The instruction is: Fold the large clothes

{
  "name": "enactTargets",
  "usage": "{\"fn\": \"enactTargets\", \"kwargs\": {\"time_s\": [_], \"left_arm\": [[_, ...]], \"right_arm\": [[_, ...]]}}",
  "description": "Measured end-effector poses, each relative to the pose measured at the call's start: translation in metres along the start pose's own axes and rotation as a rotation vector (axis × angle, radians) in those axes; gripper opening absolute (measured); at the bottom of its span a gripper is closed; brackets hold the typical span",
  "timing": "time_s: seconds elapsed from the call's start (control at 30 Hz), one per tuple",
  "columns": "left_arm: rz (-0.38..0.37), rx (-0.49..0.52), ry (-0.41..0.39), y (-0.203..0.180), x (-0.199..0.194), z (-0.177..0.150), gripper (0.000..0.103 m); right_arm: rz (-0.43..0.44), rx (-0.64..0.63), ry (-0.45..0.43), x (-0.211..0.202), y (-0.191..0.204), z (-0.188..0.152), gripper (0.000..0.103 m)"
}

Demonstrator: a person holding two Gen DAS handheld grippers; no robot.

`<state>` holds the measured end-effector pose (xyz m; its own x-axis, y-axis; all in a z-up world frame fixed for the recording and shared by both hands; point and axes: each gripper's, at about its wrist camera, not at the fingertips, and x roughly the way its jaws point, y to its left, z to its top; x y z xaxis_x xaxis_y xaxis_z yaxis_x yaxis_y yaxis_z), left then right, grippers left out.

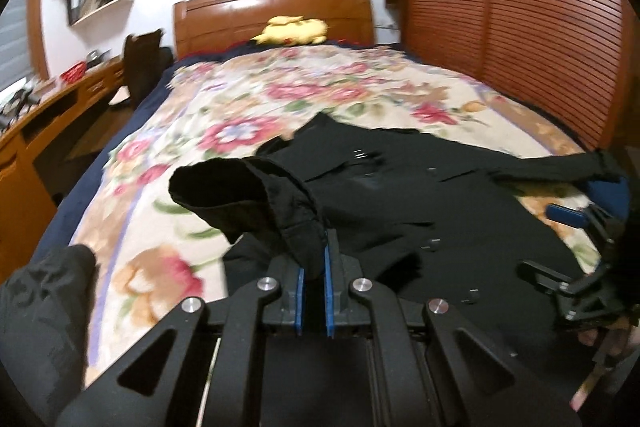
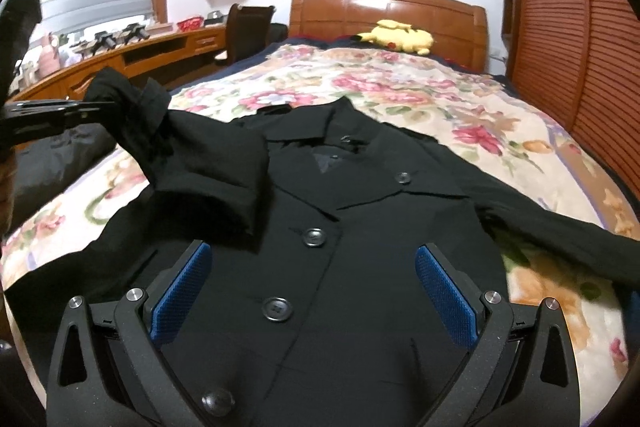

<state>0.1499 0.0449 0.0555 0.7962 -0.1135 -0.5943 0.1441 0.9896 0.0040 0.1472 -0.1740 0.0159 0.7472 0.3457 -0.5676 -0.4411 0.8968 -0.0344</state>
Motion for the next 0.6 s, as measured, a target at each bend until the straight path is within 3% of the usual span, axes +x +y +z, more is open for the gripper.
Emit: {"fn": "enactTargets", "kwargs": {"time_s": [0.17, 0.33, 0.6], "left_arm": [[-0.022, 0.045, -0.019, -0.032, -0.007, 0.000, 0.003], [-0.069, 0.002, -0.007, -0.043, -0.003, -0.018, 0.010], [-0.079, 0.034, -0.030, -0.051, -0.015, -0.057, 0.040]], "right_arm": [[-0.019, 0.033, -0.013, -0.010, -0.018, 0.000, 0.103], [-0.032, 0.041, -0.007, -0.011, -0.024, -0.004, 0.103], [-0.045, 0.014, 0.015, -0.004, -0.015, -0.007, 0.103]]}}
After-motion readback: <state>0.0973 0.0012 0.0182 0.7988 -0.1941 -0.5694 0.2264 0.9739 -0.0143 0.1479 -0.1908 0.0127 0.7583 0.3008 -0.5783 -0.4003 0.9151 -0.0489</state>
